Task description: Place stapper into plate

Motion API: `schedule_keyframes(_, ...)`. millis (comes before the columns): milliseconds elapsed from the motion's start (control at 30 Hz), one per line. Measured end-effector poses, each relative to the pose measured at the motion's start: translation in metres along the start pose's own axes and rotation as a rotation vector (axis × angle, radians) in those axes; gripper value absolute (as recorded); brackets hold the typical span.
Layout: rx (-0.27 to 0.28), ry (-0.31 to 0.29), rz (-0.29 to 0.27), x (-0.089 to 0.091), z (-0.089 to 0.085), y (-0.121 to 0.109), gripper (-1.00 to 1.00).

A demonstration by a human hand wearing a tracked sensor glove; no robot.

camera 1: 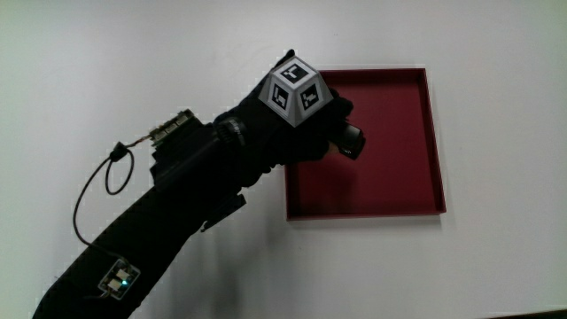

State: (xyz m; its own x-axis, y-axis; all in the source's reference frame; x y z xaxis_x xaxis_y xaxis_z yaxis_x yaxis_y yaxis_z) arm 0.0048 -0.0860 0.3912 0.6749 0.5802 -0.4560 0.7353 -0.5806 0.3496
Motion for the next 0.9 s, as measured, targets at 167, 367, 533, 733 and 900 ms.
schedule_keyframes(167,-0.049,-0.008,0.014,0.0,-0.017,0.01,0.0)
schedule_keyframes(367,-0.101,0.024,0.021,0.001,-0.041,0.023,0.0)
schedule_keyframes(533,-0.112,0.055,0.013,0.008,-0.04,0.024,0.0)
schedule_keyframes(733,-0.117,0.047,0.007,0.012,-0.043,0.026,0.0)
schedule_keyframes(900,-0.154,0.054,0.017,0.008,-0.055,0.031,0.0)
